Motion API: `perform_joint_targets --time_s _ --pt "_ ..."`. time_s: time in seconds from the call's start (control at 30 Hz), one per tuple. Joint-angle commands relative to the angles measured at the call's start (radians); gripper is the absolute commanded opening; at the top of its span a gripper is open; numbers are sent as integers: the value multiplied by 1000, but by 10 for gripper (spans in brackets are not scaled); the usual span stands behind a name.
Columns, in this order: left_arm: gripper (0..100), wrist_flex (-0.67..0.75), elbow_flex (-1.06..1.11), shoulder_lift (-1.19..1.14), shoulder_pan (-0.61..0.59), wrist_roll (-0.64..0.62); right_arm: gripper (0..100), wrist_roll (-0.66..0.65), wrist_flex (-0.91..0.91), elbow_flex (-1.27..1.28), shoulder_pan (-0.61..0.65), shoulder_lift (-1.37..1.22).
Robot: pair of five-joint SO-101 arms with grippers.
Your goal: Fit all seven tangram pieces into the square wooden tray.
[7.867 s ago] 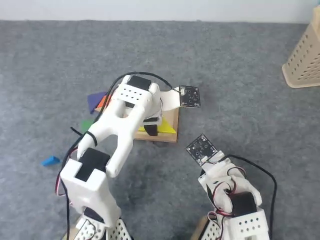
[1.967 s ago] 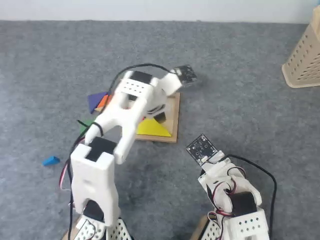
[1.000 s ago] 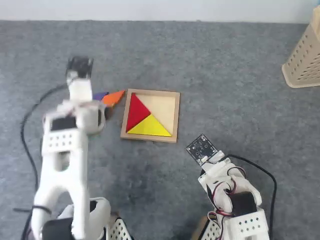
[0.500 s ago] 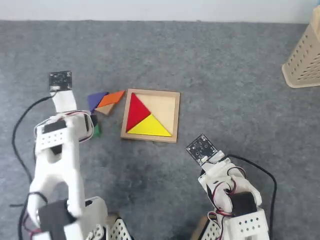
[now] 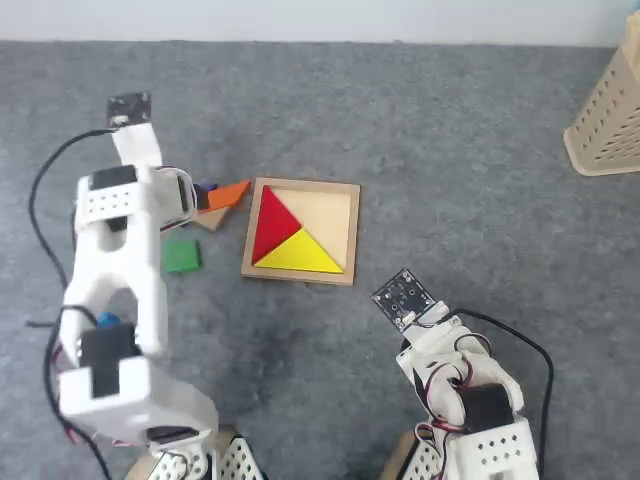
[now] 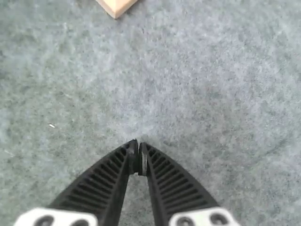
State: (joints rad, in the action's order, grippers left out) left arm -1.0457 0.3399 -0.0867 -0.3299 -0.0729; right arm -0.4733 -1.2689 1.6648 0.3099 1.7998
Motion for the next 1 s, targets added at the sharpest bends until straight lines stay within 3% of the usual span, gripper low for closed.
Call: perform_joint_targets --time_s 0.0,0.3,0.67,0.8,0.97 --pt "243 -140 -67 -60 -3 -17 8 6 -5 18 1 15" --pt "243 -180 -5 -25 -100 58 8 6 -5 18 1 15" --pt "242 -63 -1 -115 -117 172 8 6 -5 18 1 15" --pt "242 -77 -51 -112 -77 178 8 6 -5 18 1 15" --pt "242 -161 -179 -38 40 98 8 6 -5 18 1 15"
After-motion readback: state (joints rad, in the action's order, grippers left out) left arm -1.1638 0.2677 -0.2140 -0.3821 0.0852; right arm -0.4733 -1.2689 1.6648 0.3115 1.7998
